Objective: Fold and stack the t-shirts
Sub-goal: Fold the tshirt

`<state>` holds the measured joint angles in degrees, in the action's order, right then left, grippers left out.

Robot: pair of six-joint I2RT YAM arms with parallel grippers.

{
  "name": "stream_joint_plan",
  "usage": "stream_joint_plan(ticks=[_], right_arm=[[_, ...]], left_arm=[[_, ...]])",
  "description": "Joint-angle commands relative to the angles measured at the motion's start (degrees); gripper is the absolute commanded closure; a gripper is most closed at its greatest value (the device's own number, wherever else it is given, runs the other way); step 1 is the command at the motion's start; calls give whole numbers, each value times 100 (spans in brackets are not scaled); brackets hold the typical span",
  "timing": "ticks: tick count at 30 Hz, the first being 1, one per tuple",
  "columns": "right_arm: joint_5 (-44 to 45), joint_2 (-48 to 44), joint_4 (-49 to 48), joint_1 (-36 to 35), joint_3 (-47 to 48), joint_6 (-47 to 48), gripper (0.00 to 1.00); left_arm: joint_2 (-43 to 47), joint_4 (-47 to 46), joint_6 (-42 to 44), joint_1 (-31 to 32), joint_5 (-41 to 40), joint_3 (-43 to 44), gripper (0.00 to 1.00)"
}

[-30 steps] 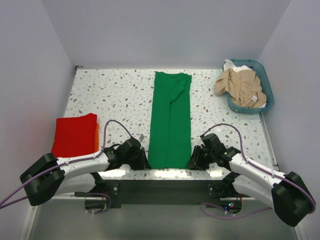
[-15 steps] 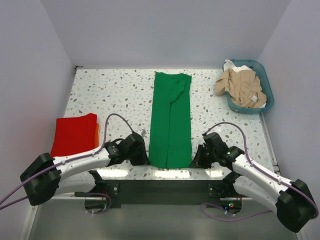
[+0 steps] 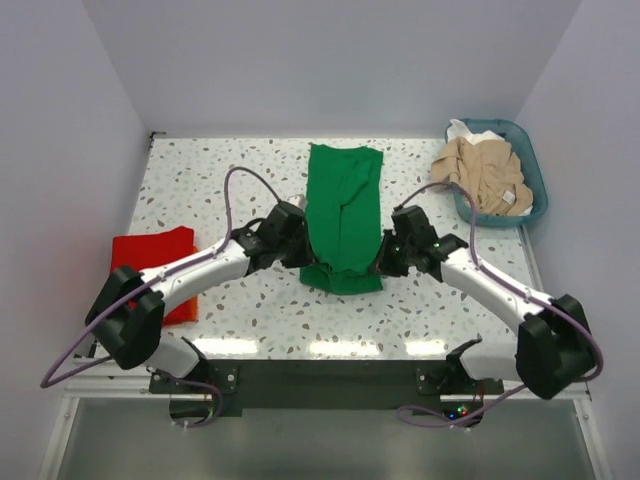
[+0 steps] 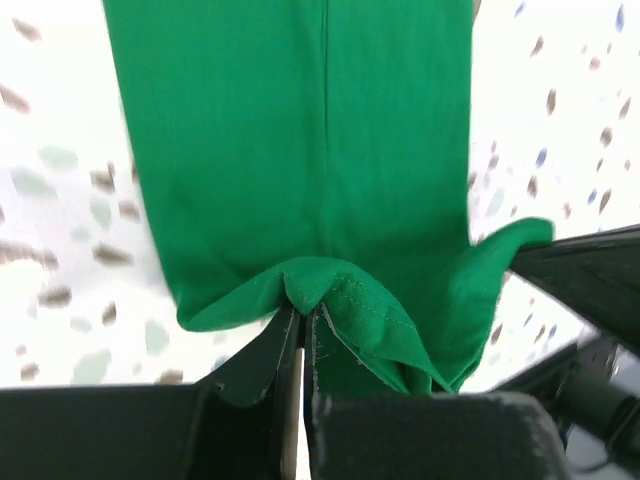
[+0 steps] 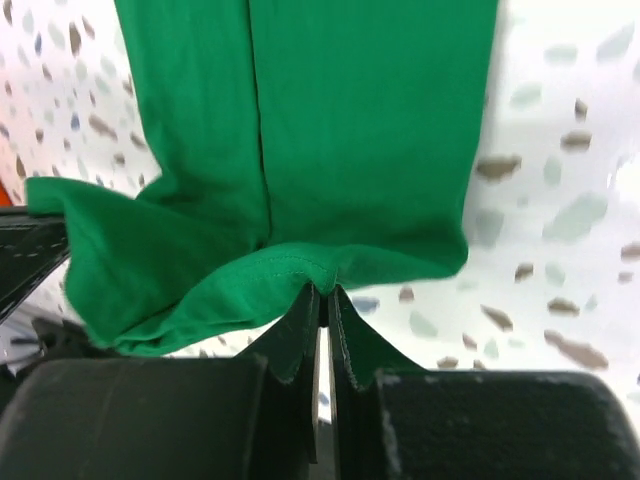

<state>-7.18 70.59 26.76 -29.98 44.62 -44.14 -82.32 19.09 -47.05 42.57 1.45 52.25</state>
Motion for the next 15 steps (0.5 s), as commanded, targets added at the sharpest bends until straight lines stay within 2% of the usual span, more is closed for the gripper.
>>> stream_joint_plan(ticks=[1, 6, 15], right_arm=[[366, 639, -444, 167, 687, 265, 100], [551, 1615, -672, 404, 1548, 362, 100], [340, 3118, -954, 985, 2753, 459, 100]], left_arm=[[-423, -72, 257, -257, -330, 777, 100], [-1434, -90, 275, -565, -549, 1786, 100], [-2674, -178, 354, -1206, -638, 2807, 100]])
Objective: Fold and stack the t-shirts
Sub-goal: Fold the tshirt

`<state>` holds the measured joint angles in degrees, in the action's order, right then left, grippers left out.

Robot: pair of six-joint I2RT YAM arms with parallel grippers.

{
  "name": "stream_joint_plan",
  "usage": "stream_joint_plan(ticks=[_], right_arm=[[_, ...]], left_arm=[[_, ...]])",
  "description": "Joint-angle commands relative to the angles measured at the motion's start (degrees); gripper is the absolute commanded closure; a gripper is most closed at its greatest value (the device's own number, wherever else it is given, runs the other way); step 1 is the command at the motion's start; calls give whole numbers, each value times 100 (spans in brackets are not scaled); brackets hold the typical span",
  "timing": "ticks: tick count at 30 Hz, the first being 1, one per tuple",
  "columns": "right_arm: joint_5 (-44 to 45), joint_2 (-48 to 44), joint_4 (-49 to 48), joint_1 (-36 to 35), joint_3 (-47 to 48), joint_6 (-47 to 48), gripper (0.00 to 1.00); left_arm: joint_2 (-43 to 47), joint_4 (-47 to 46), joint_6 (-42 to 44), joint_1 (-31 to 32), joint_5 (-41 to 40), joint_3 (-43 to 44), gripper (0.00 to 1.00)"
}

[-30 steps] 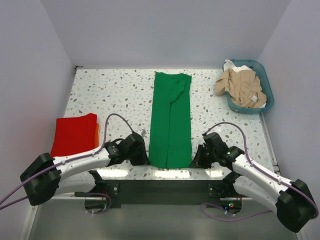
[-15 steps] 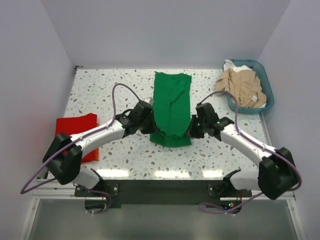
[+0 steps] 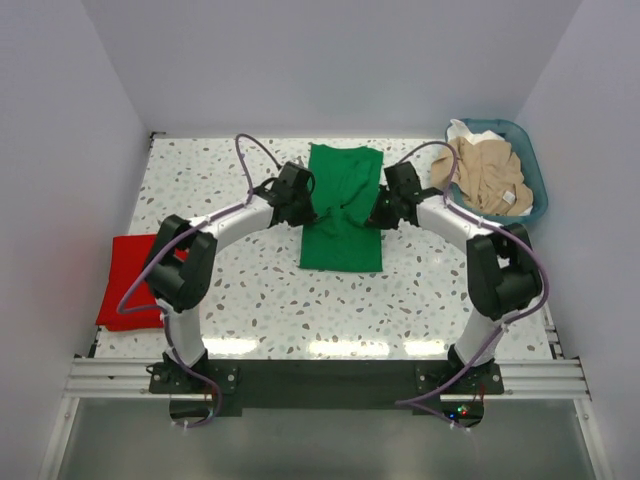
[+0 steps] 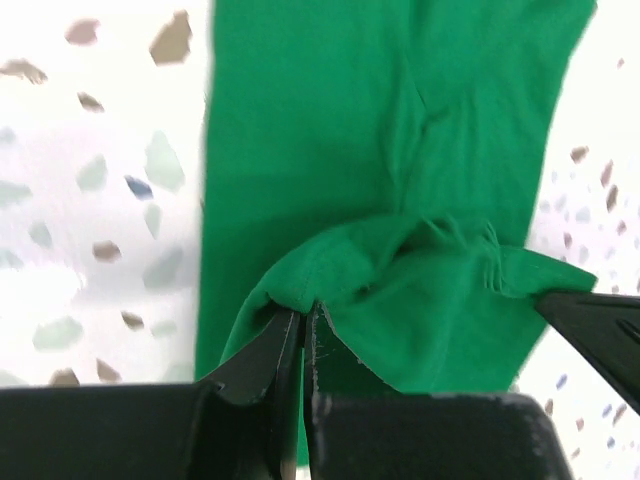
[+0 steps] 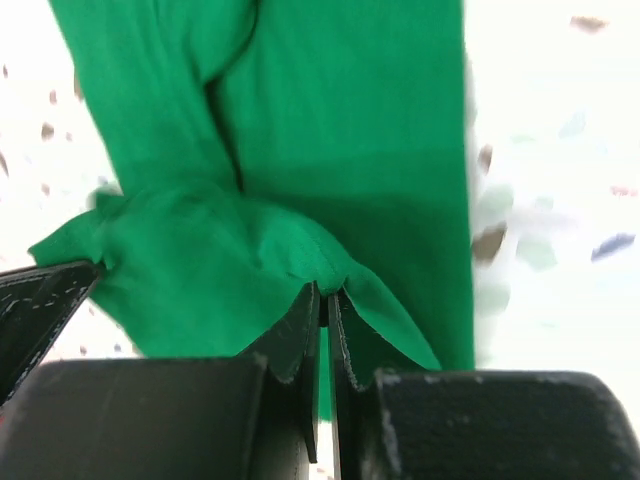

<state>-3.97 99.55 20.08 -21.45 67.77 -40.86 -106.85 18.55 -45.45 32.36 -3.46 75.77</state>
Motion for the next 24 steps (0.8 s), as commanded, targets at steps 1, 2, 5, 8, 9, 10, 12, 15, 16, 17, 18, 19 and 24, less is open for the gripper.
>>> stream_joint_plan(ticks=[1, 2, 5, 8, 9, 10, 12, 15, 16, 17, 18, 19, 24], right_arm=[[-51, 423, -346, 176, 587, 131, 100], [-182, 512, -390, 272, 641, 122, 100], [-349, 837, -417, 413, 887, 96, 100], [-447, 978, -434, 545, 984, 96, 100], [-482, 996, -443, 572, 984, 96, 100], [-508, 1005, -461, 607, 984, 96, 100], [-578, 936, -469, 686, 958, 113, 100], [-605, 786, -522, 756, 896, 113, 100], [-623, 768, -514, 783, 887, 113, 100], [-614, 733, -513, 792, 879, 113, 100], [-614, 715, -531, 818, 887, 113, 100], [-614, 724, -514, 844, 931, 113, 100], [-728, 1075, -381, 888, 1274, 157, 100]], left_arm=[[-318, -141, 238, -238, -120, 535, 100], [-484, -158, 291, -335, -119, 605, 100], [-766, -307, 370, -484, 3, 834, 100], [-934, -316, 440, -573, 83, 1001, 100], [-943, -316, 458, -564, 74, 1019, 100], [-926, -343, 476, -564, 91, 1019, 100], [-864, -387, 502, -564, 118, 1045, 100], [-776, -474, 546, -573, 179, 1080, 100], [-750, -457, 564, -564, 232, 1115, 100], [-750, -448, 572, -564, 258, 1194, 100], [-750, -457, 590, -564, 293, 1230, 100], [-793, -466, 599, -573, 320, 1265, 100], [-1136, -220, 678, -599, 276, 1739, 100]])
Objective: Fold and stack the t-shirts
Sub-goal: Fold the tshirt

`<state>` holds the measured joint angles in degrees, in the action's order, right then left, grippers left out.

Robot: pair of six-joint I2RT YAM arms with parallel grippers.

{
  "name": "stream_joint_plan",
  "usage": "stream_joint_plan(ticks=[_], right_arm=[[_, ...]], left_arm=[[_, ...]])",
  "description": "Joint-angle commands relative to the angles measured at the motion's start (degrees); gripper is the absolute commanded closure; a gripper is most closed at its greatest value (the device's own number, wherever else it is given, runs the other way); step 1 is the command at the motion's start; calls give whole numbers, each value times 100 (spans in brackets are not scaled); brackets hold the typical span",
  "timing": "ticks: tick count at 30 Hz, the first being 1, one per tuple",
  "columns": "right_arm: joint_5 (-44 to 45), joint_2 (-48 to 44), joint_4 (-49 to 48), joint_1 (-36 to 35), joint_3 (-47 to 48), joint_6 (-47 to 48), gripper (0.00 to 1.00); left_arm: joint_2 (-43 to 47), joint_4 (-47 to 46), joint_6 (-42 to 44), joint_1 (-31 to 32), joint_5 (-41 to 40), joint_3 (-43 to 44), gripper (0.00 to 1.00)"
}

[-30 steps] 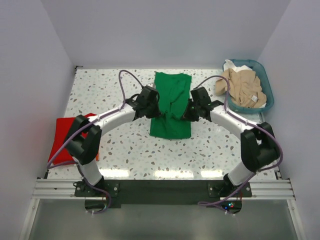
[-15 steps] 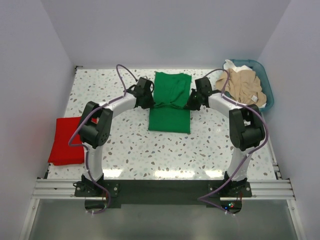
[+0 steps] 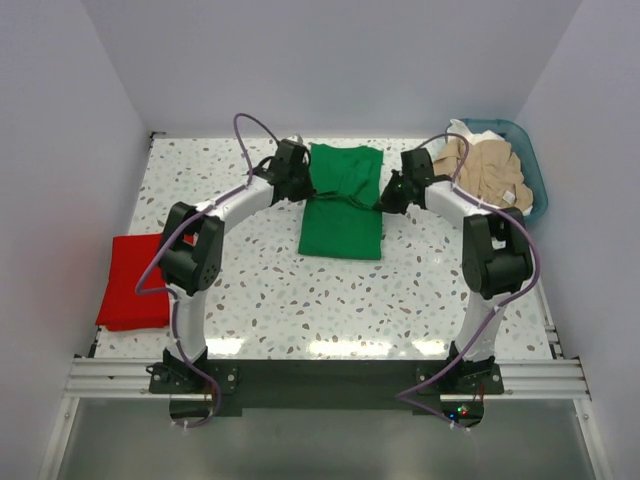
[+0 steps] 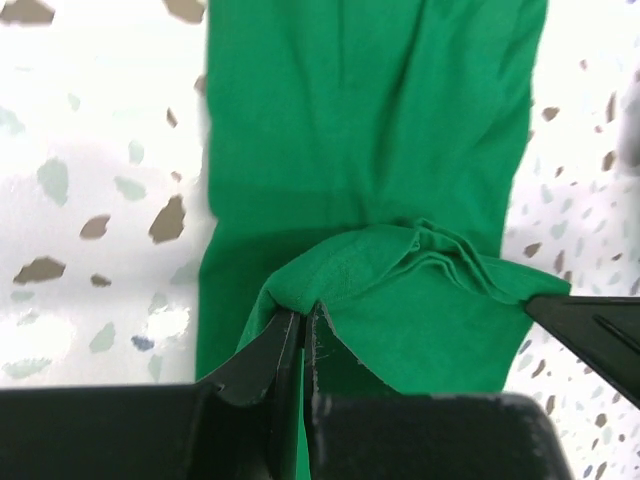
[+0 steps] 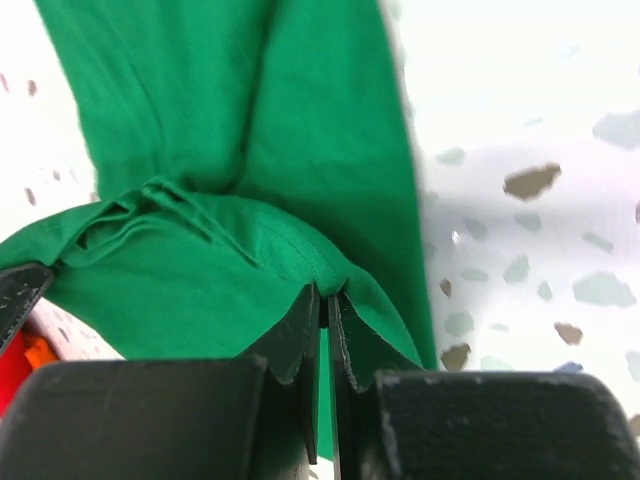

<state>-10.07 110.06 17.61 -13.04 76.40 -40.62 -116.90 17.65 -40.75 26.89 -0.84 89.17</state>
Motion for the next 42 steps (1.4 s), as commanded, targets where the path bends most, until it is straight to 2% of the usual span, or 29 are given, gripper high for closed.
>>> stream_joint_plan(ticks=[1, 3, 4, 5, 6, 7, 9, 10, 12, 14, 17, 18, 21, 27, 34, 42], right_arm=[[-136, 137, -135, 82, 489, 151, 98], [-276, 261, -126, 135, 577, 177, 90], [-338, 305, -100, 196, 656, 203, 78], [-477, 349, -82, 231, 692, 212, 71], [-522, 349, -56, 266, 727, 230, 66], [-558, 323, 5, 336, 762, 282, 56], [-497, 174, 58, 381, 753, 370, 48], [-470, 121, 120, 381, 771, 484, 42], [-392, -28, 295, 381, 824, 607, 41], [-400, -186, 287, 328, 675, 634, 42], [-321, -677, 104, 127, 105, 564, 46], [-312, -870, 16, 65, -62, 547, 48], [-215, -1091, -213, -286, -598, 459, 55], [-312, -1118, -556, -428, -1363, 274, 63], [-365, -1153, -855, -419, -2164, 248, 69], [-259, -1364, -882, -419, -2762, 309, 71]], left_arm=[[-227, -139, 217, -88, 49, 426, 100], [-315, -148, 261, -132, 58, 488, 95], [-368, -200, 330, -184, 258, 505, 82], [-368, -209, 348, -219, 277, 514, 72], [-342, -227, 375, -237, 304, 497, 54], [-255, -270, 436, -316, 356, 470, 48], [60, -410, 463, -404, 365, 260, 38], [184, -481, 463, -422, 383, 146, 37], [395, -569, 454, -422, 392, -135, 36], [633, -613, 375, -413, 497, -363, 37], [879, -867, 217, -352, 699, -811, 46], [914, -921, 173, -334, 743, -900, 53], [1011, -1280, -29, -177, 980, -1260, 67], [968, -1413, -178, 79, 998, -1788, 84], [985, -1958, -372, 202, 981, -2763, 91], [1011, -2073, -495, 386, 849, -3282, 93]])
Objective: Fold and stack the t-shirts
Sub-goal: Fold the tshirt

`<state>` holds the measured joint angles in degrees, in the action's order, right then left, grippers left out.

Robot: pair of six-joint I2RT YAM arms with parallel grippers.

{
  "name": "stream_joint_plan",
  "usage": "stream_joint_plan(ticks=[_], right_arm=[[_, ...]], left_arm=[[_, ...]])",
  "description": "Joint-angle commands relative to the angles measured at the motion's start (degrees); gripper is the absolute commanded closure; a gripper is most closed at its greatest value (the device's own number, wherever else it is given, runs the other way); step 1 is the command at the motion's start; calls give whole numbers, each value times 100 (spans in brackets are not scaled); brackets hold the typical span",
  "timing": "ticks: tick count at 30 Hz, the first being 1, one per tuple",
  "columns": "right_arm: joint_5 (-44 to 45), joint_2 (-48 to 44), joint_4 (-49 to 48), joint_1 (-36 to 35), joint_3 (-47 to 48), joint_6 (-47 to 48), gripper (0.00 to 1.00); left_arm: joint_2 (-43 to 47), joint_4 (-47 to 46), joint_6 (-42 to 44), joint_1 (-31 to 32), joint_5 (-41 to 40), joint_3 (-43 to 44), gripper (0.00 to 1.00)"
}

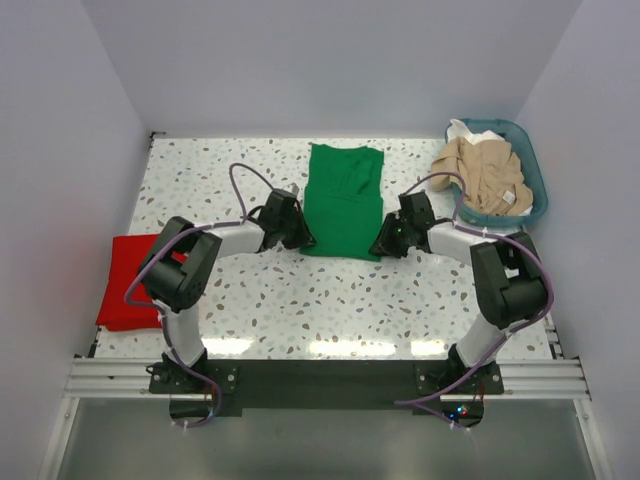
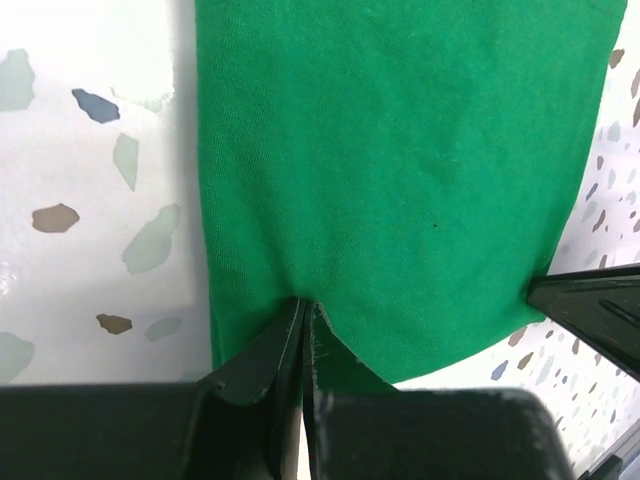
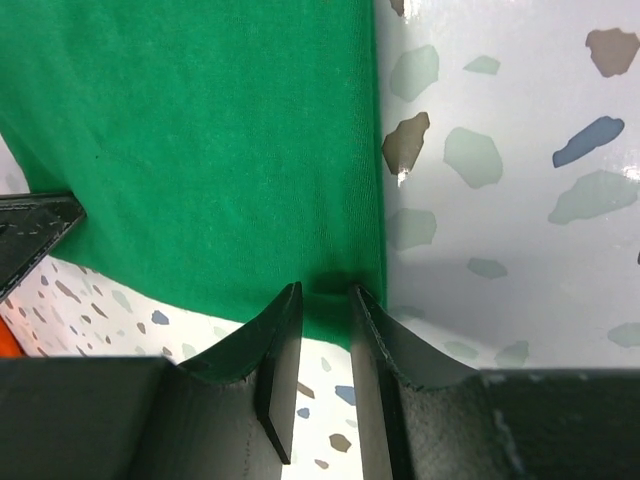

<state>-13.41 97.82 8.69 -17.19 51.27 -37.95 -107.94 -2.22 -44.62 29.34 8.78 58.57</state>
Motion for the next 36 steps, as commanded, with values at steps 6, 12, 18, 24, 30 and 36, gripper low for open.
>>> stream_joint_plan(ticks=[6, 12, 18, 24, 30, 36], right_arm=[[-12, -395, 2, -4, -669, 69, 72], [-135, -1211, 63, -21, -1521, 69, 72], [-153, -2231, 448, -12, -2155, 60, 72], [-180, -3162, 1186, -12, -2095, 60, 60], [-241, -3507, 1250, -12, -2287, -89, 58], [-364, -3410, 907, -39, -2464, -239, 58]], left_arm=[[448, 178, -354, 466, -613, -626, 98], [1054, 3, -802, 835, -842, -1593, 98], [1757, -165, -891, 942, -685, -2437, 95], [2688, 509, -539, 924, -658, -2402, 64], [3340, 1073, -582, 889, -596, -2648, 55], [3570, 1101, -601, 784, -553, -3052, 42]])
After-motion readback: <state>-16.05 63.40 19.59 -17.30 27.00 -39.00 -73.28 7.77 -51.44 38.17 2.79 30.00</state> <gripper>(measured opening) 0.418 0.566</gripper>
